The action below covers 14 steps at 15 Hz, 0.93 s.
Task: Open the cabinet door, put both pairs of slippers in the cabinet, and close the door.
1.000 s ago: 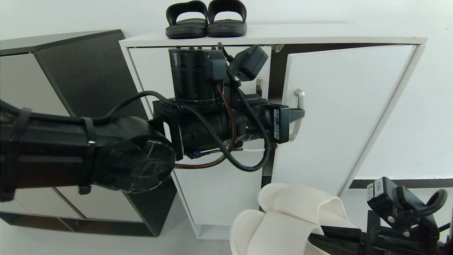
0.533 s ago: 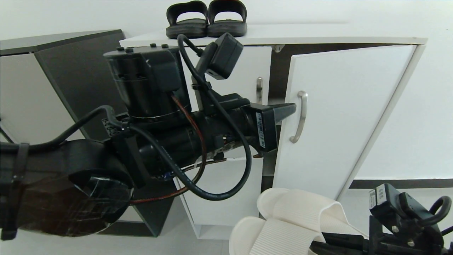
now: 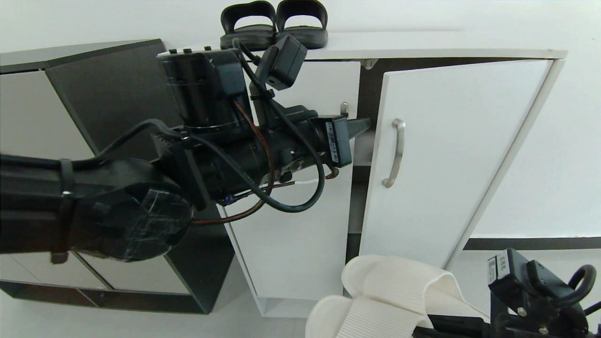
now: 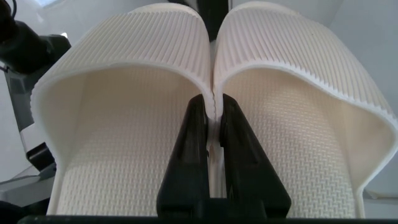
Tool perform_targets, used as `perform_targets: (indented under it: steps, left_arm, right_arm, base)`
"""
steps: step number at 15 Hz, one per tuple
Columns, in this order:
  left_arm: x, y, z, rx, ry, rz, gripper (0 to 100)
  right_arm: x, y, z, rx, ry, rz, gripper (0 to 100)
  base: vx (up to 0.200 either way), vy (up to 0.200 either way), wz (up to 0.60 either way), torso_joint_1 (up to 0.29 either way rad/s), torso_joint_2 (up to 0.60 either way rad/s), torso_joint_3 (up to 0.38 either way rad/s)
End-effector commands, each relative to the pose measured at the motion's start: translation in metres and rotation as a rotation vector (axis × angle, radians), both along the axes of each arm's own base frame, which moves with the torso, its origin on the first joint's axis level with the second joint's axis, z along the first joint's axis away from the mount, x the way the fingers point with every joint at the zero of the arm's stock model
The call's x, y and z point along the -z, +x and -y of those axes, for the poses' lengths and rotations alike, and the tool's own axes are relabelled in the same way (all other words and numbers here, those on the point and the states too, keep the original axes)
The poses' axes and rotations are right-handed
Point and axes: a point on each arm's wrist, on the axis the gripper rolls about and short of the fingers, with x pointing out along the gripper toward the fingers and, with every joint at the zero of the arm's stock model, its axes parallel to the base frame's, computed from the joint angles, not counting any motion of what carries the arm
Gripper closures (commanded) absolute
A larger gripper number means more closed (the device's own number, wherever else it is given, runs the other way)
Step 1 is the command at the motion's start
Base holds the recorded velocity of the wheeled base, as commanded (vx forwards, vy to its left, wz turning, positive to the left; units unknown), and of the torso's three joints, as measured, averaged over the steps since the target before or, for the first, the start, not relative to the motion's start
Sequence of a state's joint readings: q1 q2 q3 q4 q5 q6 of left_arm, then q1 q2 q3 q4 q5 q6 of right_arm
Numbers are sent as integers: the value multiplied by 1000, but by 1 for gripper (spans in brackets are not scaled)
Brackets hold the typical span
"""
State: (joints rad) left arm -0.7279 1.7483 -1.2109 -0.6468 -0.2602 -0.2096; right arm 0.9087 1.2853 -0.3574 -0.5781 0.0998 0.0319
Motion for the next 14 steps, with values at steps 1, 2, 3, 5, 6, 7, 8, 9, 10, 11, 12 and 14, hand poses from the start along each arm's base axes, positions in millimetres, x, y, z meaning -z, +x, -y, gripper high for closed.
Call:
perform_targets:
  steps: [1,2,3,5,6,7,8,9,10,11,12,14]
  left_arm:
    - [10,21,13,-12,15,-23,100]
    - [10,29,20,-15,17,-25,100]
    - [10,33,23,-17,18,-29,100]
    - [10,39,28,-17,14,-40,100]
    - [9,40,29,-16,13,-53,100]
    - [8,41,30,-16,12,-58,100]
    - [9,42,30,-16,15,-59,100]
    - [9,41,31,-15,15,-59,100]
    - [8,37,30,-19,14,-57,100]
    - [5,28,32,-7,12,-52,100]
    - [4,20,36,13,14,-52,100]
    - [4,-13,56,109,25,-49,100]
  right_arm:
    - [-1,-1,0,-5,-5,-4,100]
    - [-1,-2,0,-8,-10,-8,100]
    - [0,-3,1,-11,-21,-16,100]
    - [0,-3,1,-13,-25,-20,100]
    - [1,-4,1,-15,-27,-21,100]
    - [1,-5,0,-22,-29,-22,100]
    - [6,-9,1,-39,-44,-33,100]
    - [16,-22,4,-91,-84,-62,100]
    - [19,-27,8,-105,-111,-80,100]
    - [19,-30,11,-107,-124,-88,100]
    - [18,-32,13,-111,-129,-91,100]
    - [18,-38,14,-146,-139,-93,100]
  base:
    - [0,0,0,0,0,0]
    - [0,0,0,0,0,0]
    - [0,0,0,0,0,0]
    - [0,0,0,0,0,0]
    - [0,0,0,0,0,0]
    - [0,0,0,0,0,0]
    - [-200,0,0,2,-2,2]
    - [-200,0,0,7,2,2]
    - [-200,0,0,2,2,2]
    - [-200,0,0,2,2,2]
    - [-200,0,0,-2,7,12]
    - [-200,0,0,0,5,2]
